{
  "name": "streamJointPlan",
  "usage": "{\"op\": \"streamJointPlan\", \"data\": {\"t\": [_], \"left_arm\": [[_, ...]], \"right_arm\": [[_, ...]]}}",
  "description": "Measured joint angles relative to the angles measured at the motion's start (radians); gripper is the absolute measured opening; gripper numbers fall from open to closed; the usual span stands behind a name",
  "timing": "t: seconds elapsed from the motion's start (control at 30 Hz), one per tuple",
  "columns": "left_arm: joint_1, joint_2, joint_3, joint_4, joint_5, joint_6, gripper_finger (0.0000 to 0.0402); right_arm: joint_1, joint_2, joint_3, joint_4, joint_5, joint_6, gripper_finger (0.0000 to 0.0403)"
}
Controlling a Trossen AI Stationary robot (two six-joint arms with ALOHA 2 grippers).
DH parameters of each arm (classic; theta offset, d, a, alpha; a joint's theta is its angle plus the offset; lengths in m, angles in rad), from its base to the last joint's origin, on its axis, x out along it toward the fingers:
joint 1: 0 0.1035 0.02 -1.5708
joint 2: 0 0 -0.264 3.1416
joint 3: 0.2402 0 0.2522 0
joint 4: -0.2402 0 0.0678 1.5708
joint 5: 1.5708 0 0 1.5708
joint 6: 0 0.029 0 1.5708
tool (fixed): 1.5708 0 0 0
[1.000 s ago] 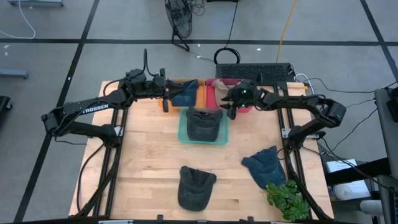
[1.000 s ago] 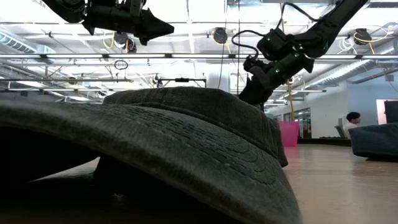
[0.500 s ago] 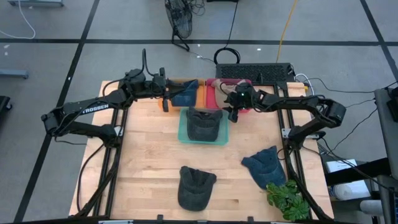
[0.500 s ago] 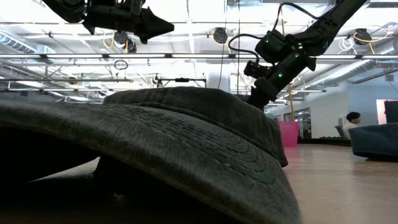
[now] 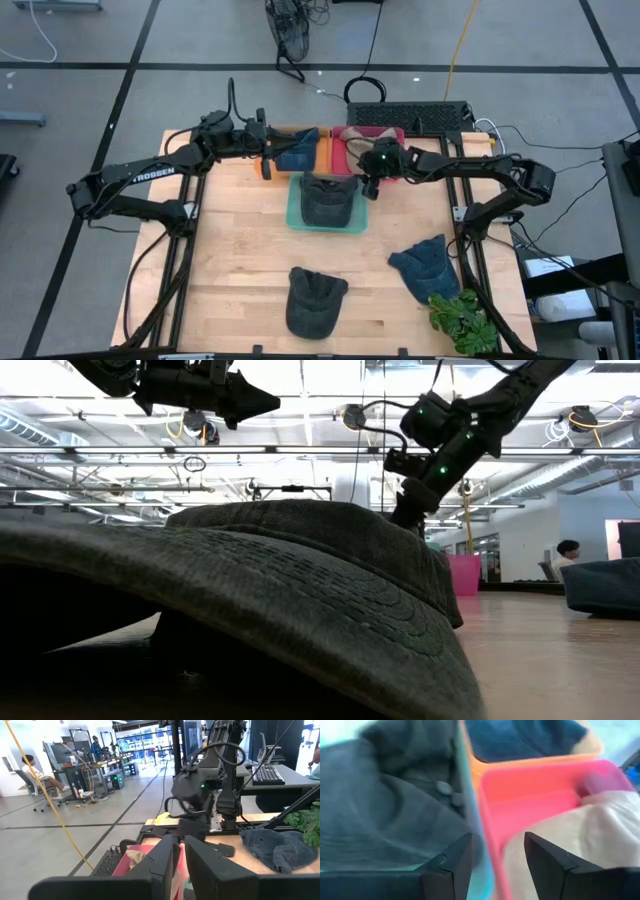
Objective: Pick & Place hat
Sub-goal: Adjust the blue bin
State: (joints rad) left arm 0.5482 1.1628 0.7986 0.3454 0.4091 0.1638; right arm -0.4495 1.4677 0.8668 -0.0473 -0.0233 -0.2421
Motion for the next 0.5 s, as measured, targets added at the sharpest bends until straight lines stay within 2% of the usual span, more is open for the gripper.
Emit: {"op": "streamJointPlan", "data": {"t": [0.2, 0.33, 0.5], "left_arm": [[0.000, 0.000, 0.000, -0.003, 0.000, -0.001, 0.0063], [0.000, 0.000, 0.000, -0.009, 0.000, -0.001, 0.0063], [0.000, 0.000, 0.000, -0.035, 0.000, -0.003, 0.0063]], "right_arm": [[0.085, -0.001, 0.068, -0.048, 0.028, 0.024, 0.0155], [0.181, -0.004, 0.150, -0.081, 0.098, 0.023, 0.0155], [0.313, -0.004, 0.202, -0.108, 0.132, 0.091, 0.0155]]}}
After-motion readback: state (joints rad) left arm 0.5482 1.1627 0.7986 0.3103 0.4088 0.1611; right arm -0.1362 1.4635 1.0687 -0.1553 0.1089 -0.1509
